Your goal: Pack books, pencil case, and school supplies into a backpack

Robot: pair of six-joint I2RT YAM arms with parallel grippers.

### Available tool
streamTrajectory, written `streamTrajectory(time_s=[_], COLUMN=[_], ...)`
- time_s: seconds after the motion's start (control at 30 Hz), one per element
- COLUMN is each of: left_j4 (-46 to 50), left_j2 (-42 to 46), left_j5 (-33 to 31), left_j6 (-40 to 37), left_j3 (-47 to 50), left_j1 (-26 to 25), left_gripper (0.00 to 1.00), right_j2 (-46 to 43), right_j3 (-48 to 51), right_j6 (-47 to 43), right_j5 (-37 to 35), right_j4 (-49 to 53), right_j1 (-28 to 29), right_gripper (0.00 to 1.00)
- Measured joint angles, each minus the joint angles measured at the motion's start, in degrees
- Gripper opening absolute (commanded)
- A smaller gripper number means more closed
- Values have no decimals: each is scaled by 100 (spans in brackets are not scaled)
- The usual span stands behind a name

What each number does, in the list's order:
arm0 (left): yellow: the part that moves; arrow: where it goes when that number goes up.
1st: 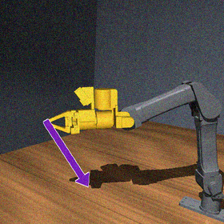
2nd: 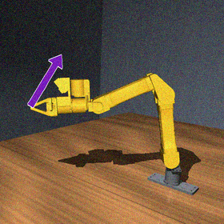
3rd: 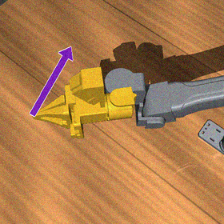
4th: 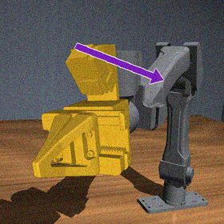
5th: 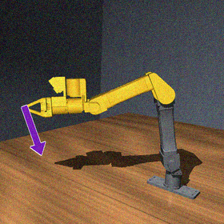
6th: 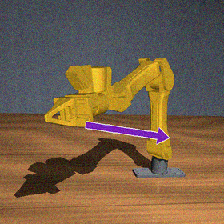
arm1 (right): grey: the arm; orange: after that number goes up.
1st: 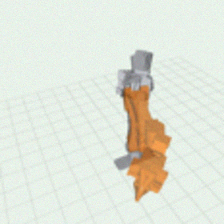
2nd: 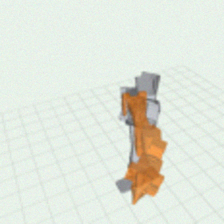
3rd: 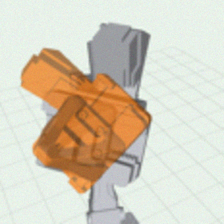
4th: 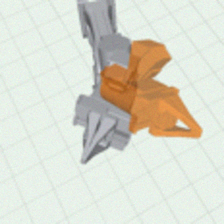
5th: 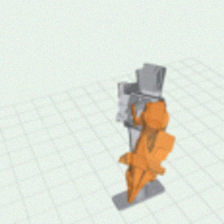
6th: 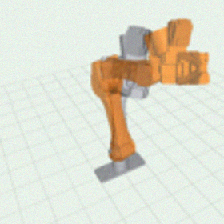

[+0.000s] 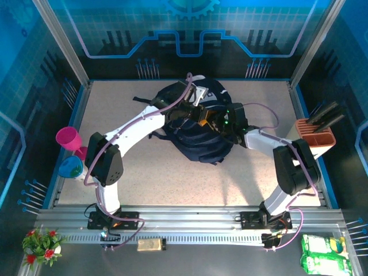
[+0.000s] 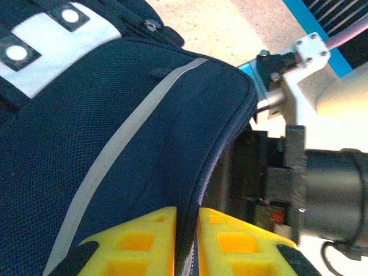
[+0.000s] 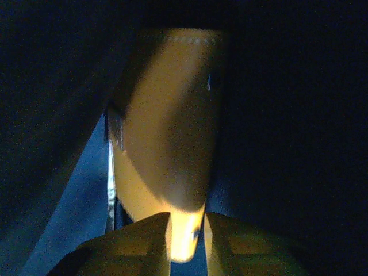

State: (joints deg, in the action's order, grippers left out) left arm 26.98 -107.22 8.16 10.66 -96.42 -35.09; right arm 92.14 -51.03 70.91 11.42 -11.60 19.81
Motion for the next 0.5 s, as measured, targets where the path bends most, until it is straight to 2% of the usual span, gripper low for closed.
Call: streamTrajectory(time_s=[0.23,0.37,0.5], left_j4=[-385,-660,-863], left_j2=[369,702,918], left_j5=[321,415,420], left_j6=[332,686,1163], left_j3=[562,1132,1742], left_j1=[105,411,881], left_gripper=[58,62,62], right_j2=[-1897,-2671,-2957], right_j3=[837,859,859], right_j6=[-612,-1003,-1294], right_j5=[-483,-885,-1209], right_j4=[1058,1727,2199], right_j1=[-107,-105,-72], right_gripper=[52,59,65])
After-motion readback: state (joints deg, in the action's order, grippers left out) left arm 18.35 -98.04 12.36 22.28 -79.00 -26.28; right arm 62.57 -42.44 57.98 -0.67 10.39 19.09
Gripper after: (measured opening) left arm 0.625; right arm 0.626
